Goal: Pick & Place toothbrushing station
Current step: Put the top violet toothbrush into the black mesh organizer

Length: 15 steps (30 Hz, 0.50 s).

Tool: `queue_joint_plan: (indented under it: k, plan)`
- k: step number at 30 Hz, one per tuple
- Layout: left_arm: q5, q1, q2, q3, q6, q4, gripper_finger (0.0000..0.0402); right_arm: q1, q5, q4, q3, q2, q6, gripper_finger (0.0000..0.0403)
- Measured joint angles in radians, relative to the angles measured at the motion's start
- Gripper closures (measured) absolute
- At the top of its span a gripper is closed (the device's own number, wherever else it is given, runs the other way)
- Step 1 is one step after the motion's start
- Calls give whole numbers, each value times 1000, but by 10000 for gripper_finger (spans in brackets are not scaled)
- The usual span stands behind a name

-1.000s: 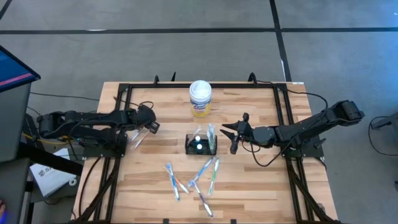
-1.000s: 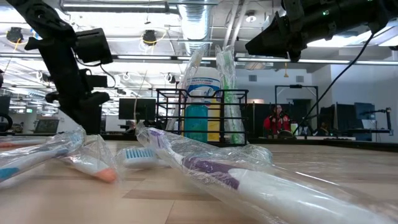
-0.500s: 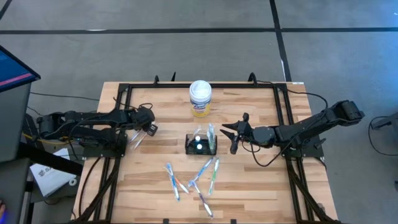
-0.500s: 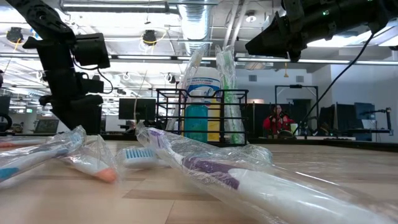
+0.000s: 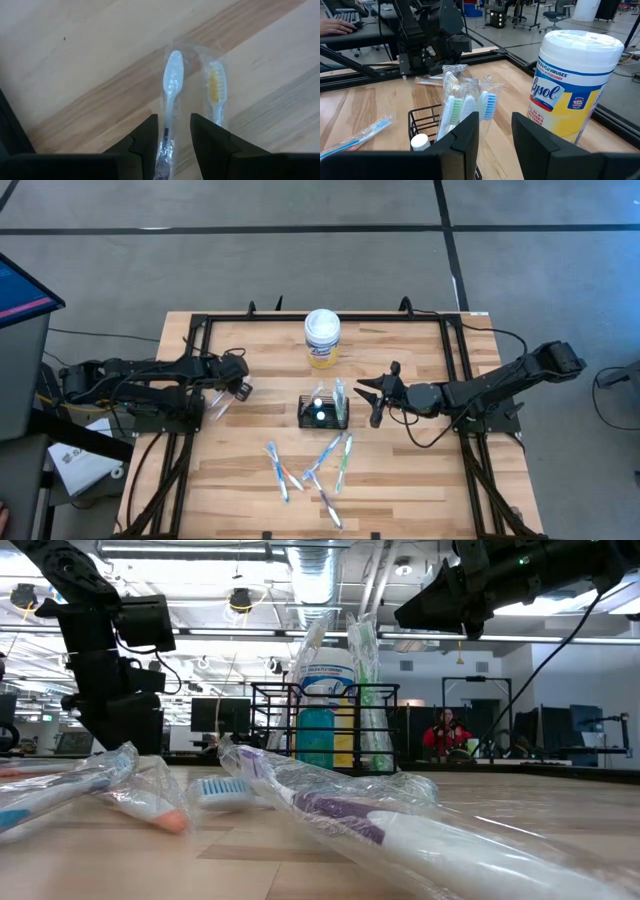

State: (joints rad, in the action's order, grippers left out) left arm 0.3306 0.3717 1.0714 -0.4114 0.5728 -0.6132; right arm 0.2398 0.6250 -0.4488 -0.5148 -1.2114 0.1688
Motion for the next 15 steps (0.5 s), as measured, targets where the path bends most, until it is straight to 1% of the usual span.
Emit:
queue_joint_plan:
  k: [5, 9, 12, 15]
  plan:
    - [-3, 0, 6, 0, 0, -1, 302, 0, 0, 0, 0, 0, 0, 296]
    - [-5, 0, 6, 0, 0, -10, 322, 0, 0, 0, 0, 0, 0, 296]
    - [-5, 0, 6, 0, 0, -13, 349, 0, 0, 0, 0, 0, 0, 296]
    - [-5, 0, 6, 0, 1, -13, 387, 0, 0, 0, 0, 0, 0, 296]
